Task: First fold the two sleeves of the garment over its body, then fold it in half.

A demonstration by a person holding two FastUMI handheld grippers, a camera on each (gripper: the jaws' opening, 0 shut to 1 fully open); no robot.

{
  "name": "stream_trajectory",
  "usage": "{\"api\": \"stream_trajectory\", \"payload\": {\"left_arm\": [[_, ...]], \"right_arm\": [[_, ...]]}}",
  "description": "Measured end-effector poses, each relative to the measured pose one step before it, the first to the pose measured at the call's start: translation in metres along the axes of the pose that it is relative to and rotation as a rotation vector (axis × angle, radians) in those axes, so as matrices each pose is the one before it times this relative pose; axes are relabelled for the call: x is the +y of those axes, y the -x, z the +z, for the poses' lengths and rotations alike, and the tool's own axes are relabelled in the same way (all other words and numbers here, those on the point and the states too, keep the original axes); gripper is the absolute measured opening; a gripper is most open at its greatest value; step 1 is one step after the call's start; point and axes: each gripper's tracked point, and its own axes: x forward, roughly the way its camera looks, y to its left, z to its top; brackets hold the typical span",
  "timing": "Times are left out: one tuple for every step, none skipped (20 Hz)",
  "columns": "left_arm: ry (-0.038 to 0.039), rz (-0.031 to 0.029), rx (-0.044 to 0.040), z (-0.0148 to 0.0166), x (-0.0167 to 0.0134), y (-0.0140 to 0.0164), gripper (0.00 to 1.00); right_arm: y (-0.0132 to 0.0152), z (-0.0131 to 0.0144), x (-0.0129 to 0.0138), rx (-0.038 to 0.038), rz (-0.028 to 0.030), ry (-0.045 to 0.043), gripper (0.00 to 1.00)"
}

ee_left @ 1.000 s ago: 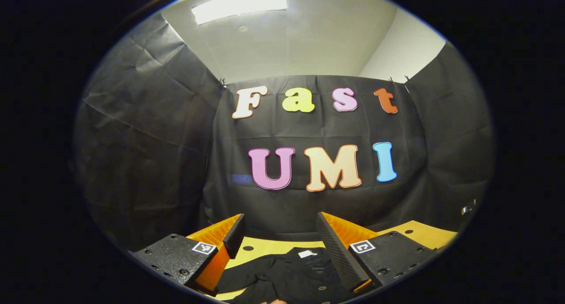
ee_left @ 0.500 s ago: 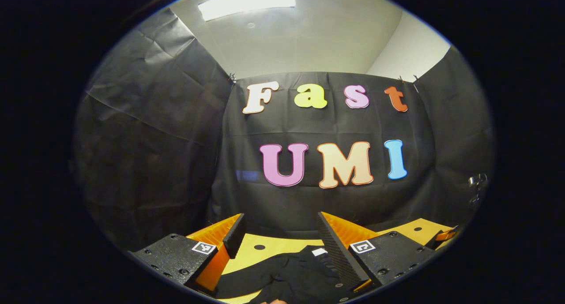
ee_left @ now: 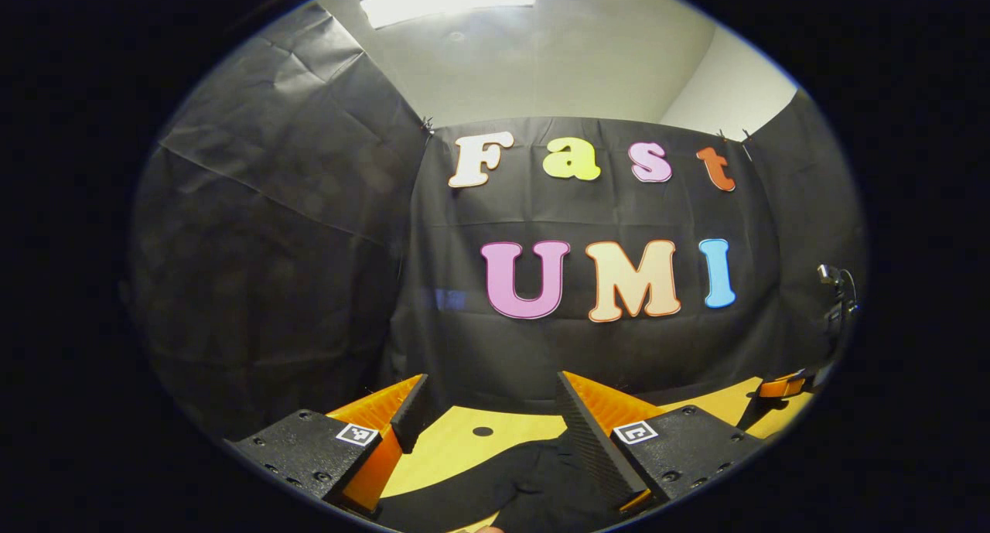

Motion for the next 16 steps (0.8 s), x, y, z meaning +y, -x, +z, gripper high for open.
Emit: {"api": "stream_trajectory", "payload": {"left_arm": [[0.00336,0.00054,0.00529,-0.00342,0.00834,-0.00401,0.94],[0.00316,0.00016,0.00521,-0.00296,0.00686,-0.00202,0.94],[0.00455,-0.00042,0.00557,-0.00246,0.00746,-0.0029,0.95],[0.00466,0.00059,0.00554,-0.00324,0.00714,-0.00258,0.95],[0.00371,0.0032,0.00457,-0.00183,0.00797,-0.00189,0.95],[0.00188,0.00232,0.00506,-0.00354,0.00878,-0.00162,0.95],[0.00004,0.00487,0.00343,-0.00167,0.00889,-0.00195,0.95],[-0.0004,0.00347,0.00338,-0.00144,0.00716,-0.00195,0.95],[0.00038,0.00374,0.00321,-0.0024,0.00724,-0.00244,0.95],[0.00079,0.00502,0.00525,-0.00231,0.00702,-0.0008,0.94],[0.00026,0.00451,0.00535,-0.0021,0.00655,-0.00155,0.94],[0.00079,0.00517,0.00371,-0.00203,0.00593,-0.00201,0.95],[0.00161,0.00618,0.00421,-0.00114,0.00546,-0.00095,0.94],[0.00231,0.00878,0.00409,-0.00242,0.00643,-0.0009,0.94],[0.00222,0.00777,0.00788,-0.00258,0.00625,-0.00094,0.94],[0.00218,0.0076,0.00698,-0.00356,0.00503,0.00061,0.94]], "right_arm": [[-0.00504,0.00384,0.01488,-0.00544,0.01443,0.00815,0.02],[-0.00392,0.00078,0.0121,-0.00241,0.01065,0.00299,0.02],[-0.0054,0.00159,0.01355,-0.00038,0.01242,0.00203,0.02],[-0.00437,0.00075,0.01326,-0.00354,0.00984,0.00074,0.02],[-0.00642,0.00009,0.01354,0.00133,0.01141,0.00349,0.02],[-0.00647,-0.00078,0.01171,0.00031,0.00815,0.00502,0.02],[-0.00774,0.00022,0.01352,0.00124,0.01168,0.00579,0.02],[-0.00544,-0.00185,0.01131,0.0024,0.00941,0.00536,0.02],[-0.00711,0.00011,0.01203,-0.00242,0.01102,0.00414,0.02],[-0.0067,-0.00052,0.01209,-0.00001,0.01142,0.00636,0.02],[-0.00779,-0.00129,0.01168,0.00345,0.01075,0.00712,0.02],[-0.00694,-0.00116,0.01061,0.00315,0.01156,0.00742,0.02],[-0.00708,-0.00045,0.0113,0.00059,0.01136,0.0075,0.02],[-0.00613,-0.00162,0.0106,0.00066,0.01099,0.00725,0.02],[-0.00674,-0.00192,0.00898,0.00283,0.00585,0.00627,0.02],[-0.00521,-0.0012,0.00835,0.00424,0.00727,0.00859,0.02]]}}
